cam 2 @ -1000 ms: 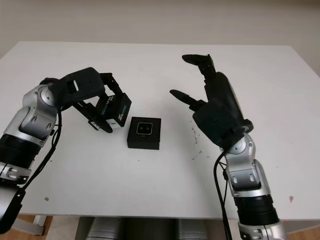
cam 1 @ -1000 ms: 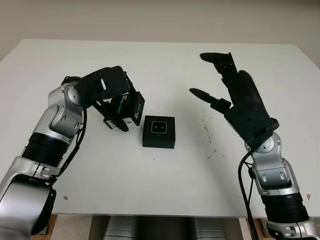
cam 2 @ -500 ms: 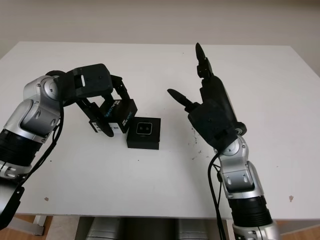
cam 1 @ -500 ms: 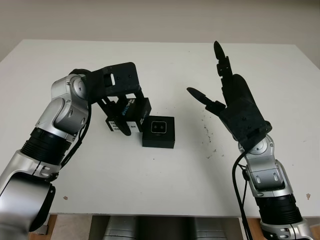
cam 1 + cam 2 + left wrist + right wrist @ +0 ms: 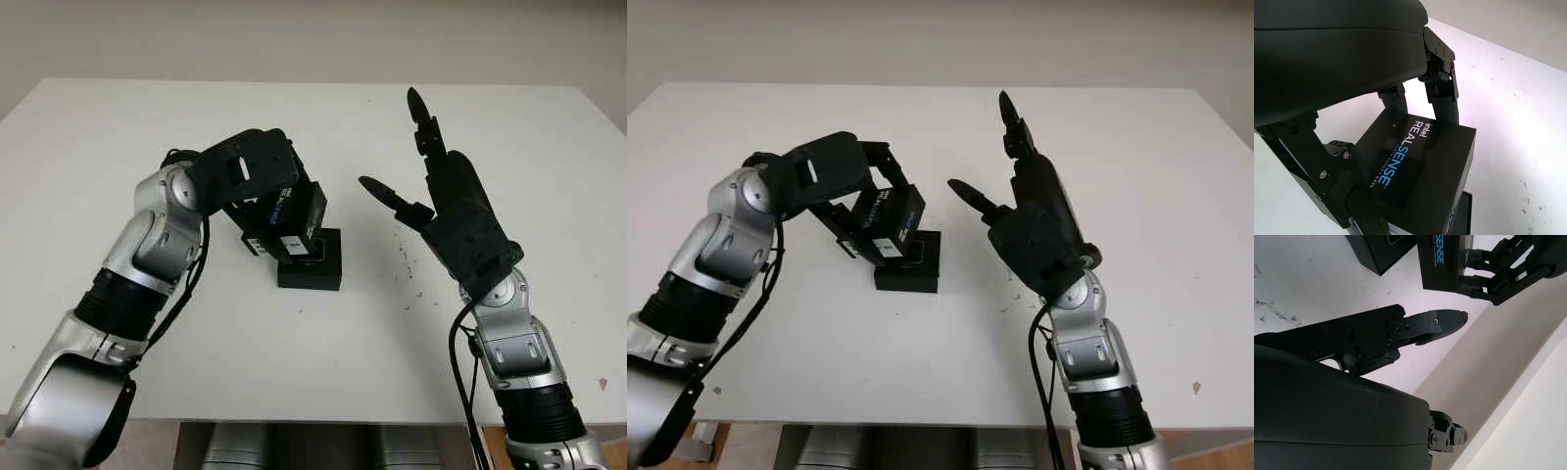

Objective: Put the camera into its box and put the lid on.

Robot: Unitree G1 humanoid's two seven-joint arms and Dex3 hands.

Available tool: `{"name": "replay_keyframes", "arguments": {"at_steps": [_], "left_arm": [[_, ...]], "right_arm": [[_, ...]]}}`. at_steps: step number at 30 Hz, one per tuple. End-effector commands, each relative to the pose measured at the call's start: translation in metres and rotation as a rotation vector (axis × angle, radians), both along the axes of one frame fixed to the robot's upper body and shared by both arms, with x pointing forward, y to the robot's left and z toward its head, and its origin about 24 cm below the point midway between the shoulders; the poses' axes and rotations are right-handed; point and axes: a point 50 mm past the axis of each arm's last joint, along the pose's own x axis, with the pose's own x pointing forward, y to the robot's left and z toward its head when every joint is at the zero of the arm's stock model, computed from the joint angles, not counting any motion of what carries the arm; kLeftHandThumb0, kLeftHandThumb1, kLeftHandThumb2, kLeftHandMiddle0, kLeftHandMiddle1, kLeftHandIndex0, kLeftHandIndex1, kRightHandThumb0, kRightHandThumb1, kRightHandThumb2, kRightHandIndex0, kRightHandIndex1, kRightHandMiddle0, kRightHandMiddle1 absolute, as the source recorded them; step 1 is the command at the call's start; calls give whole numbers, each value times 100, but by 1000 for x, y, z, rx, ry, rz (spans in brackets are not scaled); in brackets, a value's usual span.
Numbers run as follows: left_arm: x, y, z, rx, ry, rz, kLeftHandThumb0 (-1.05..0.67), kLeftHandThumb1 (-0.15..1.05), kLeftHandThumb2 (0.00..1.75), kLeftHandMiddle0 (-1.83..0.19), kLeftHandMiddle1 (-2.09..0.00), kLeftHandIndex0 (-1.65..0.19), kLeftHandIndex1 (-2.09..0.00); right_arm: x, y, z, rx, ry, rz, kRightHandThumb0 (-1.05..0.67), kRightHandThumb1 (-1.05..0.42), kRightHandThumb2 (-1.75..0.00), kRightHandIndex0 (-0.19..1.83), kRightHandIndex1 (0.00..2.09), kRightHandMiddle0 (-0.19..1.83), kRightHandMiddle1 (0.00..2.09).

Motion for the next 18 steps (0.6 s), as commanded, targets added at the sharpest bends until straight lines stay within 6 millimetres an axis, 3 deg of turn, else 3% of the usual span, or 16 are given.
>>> {"name": "replay_keyframes", "arguments": {"at_steps": [1, 4, 18], "left_arm": [[-1, -2, 6, -29, -25, 8, -18, 94, 6, -53, -158, -32, -143], [-1, -4, 5, -41, -13, 21, -18, 94, 6, -47, -156, -31, -144], [-1, -6, 3, -14, 120, 69, -16, 91, 5, -55, -161, -34, -149]], "right_arm": [[1, 2, 1, 2, -2, 11, -57, -105, -17, -7, 6, -3, 9], [2, 4, 1, -6, 4, 11, -59, -105, -17, -7, 5, -2, 8], [6, 9, 0, -7, -3, 14, -63, -105, -18, -8, 5, -1, 7]]}}
